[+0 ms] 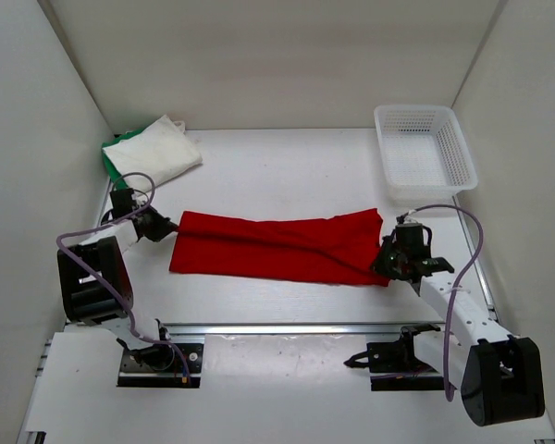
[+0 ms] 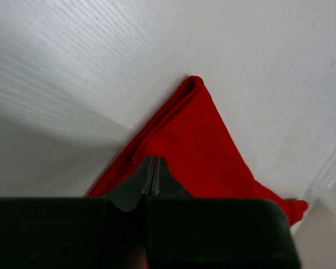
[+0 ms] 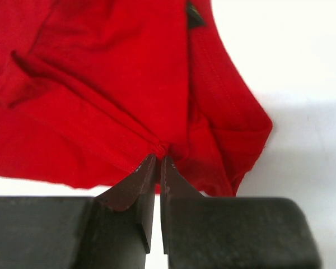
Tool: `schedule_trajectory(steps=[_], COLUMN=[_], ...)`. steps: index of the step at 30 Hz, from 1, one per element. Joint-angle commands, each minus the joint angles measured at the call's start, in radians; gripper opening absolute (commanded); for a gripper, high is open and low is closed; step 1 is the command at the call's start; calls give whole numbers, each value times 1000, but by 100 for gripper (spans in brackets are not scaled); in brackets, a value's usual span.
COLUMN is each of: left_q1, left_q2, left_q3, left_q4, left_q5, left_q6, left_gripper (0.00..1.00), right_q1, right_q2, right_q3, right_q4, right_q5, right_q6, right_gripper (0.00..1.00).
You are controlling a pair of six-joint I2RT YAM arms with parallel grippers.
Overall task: Fold and stack the t-shirts
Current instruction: Fold the other side of the tshirt into a rectangle
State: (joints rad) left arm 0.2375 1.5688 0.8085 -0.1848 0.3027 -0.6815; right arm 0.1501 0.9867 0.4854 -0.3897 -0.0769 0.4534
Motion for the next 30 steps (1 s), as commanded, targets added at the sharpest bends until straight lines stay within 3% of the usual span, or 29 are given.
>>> schedule_trajectory(steps=[1,3,4,7,10,12,14,15,16,20,22,26,30], left_q1=[13,25,35,60,1,-73,-164,-223,-297,-447,-471,-426,-316], left_q2=[-4,-24,-38,-149,-268,-320,-332,-320,-314,-210,-133,-43,34], left_q3=[-37,-80,-104,-164,-145,-118,-98,-89,-85,-37,-28,-72,-139], left_q4=[93,125,137,173,162,162,173,174,207,226,235,306,363], left_q5=[96,102,87,12,-120,-194,-247,-263,-276,-255,-219,-96,10], left_q6=[-90,-127,-153,-190,-167,-126,-75,-72,-56,-21,-32,-114,-183], left_gripper=[8,19,30,37,34,35,37,37,38,38,37,35,30], right_q1=[-15,-17,-26,-27,57,129,169,178,201,215,210,226,265], right_q2=[-39,-52,-52,-62,-48,15,111,169,193,348,401,474,463], right_q3=[-50,-51,-45,-12,51,111,151,177,189,263,301,326,303], right_q4=[51,49,54,48,66,93,141,182,211,293,307,285,266], right_q5=[2,15,11,47,115,128,92,54,66,55,5,5,8], right_q6=[60,70,62,44,27,5,-5,-19,-33,-77,-91,-104,-101], right_gripper=[2,8,13,27,33,22,3,1,3,31,36,39,34])
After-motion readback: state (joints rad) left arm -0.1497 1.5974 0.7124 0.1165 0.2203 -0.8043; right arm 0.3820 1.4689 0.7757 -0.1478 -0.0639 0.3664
